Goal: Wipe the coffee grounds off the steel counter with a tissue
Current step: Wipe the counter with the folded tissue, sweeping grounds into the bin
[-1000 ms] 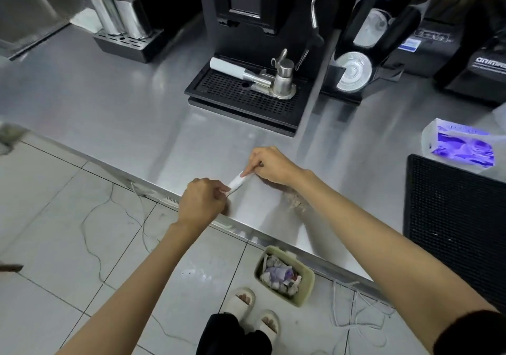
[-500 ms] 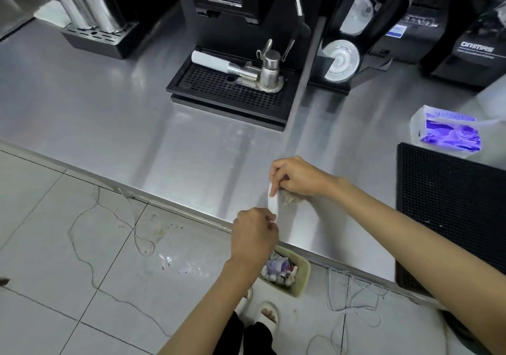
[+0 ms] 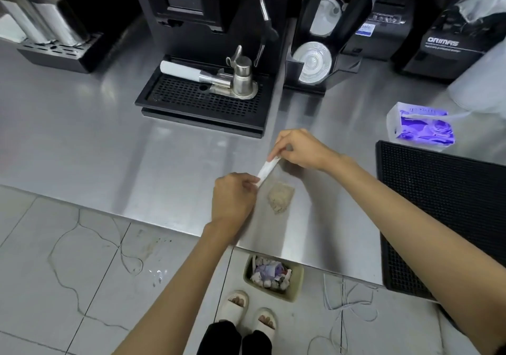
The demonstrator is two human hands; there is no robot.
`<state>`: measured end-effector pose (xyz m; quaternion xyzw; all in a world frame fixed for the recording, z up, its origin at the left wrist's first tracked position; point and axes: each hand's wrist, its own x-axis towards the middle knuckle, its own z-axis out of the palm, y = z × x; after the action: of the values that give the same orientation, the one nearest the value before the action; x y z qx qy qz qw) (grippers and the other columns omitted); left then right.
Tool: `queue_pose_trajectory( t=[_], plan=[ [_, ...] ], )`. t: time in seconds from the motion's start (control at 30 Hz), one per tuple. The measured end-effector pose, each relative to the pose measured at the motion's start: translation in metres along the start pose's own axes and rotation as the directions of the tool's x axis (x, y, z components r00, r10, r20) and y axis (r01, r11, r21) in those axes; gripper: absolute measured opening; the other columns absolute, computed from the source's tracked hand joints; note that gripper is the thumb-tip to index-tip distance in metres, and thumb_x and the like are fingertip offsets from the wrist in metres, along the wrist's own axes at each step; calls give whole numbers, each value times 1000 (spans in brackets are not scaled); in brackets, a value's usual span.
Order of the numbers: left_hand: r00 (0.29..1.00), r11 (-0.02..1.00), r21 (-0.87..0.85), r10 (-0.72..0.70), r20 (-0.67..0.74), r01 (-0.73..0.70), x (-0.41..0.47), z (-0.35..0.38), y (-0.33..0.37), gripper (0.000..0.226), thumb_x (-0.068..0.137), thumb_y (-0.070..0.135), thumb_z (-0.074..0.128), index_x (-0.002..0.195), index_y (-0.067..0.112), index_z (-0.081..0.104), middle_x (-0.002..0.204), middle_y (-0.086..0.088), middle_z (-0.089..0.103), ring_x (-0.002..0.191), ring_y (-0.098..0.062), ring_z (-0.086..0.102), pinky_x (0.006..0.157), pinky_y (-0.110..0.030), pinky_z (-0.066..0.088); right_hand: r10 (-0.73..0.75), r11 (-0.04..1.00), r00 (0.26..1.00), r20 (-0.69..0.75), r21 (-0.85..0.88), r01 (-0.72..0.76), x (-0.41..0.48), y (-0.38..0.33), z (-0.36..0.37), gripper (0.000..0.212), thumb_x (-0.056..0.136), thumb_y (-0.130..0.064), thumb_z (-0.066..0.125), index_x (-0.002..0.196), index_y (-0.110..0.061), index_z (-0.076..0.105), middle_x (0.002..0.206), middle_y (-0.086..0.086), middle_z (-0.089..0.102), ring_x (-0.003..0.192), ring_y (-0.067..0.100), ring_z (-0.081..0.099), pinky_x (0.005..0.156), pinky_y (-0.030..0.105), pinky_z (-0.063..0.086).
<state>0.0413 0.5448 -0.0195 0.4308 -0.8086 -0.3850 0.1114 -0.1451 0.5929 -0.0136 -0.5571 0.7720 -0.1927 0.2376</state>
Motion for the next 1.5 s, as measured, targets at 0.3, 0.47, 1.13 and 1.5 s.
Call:
queue_pose_trajectory(
  t=[0.3, 0.47, 1.13, 1.5],
  plan=[
    [963, 936, 235, 235, 133, -261, 41, 19, -5, 30, 86, 2, 53, 110, 14, 67, 96, -19, 61, 91, -35, 57, 79, -35, 47, 139, 990, 981, -132, 0, -140, -18, 35, 24, 36, 87, 2, 49, 106, -19, 70, 97, 6, 62, 86, 17, 54, 73, 14, 33],
    [924, 892, 255, 334, 187, -374, 29, 18, -10, 27, 86, 1, 54, 107, 11, 68, 87, -20, 61, 86, -34, 56, 69, -28, 38, 46, 998, 974, -222, -32, -54, -48, 30, 38, 36, 84, 6, 51, 107, -15, 70, 95, 6, 58, 77, 15, 53, 74, 19, 43],
    [868, 861, 211, 393, 302, -463, -38, 16, -21, 34, 83, -4, 52, 109, 12, 67, 64, 13, 28, 81, -30, 58, 67, -14, 31, 76, 997, 951, -298, 31, -70, -129, 3, 71, 32, 83, 4, 53, 103, -13, 71, 90, 9, 61, 81, 22, 60, 79, 31, 52],
    [838, 831, 220, 424, 343, -511, -54, 19, -20, 33, 83, -4, 53, 108, 10, 67, 77, -1, 42, 83, -30, 58, 71, -23, 39, 124, 992, 950, -287, 48, -115, -159, -1, 79, 30, 86, 3, 53, 105, -12, 70, 95, 10, 60, 84, 22, 59, 81, 25, 48]
  ],
)
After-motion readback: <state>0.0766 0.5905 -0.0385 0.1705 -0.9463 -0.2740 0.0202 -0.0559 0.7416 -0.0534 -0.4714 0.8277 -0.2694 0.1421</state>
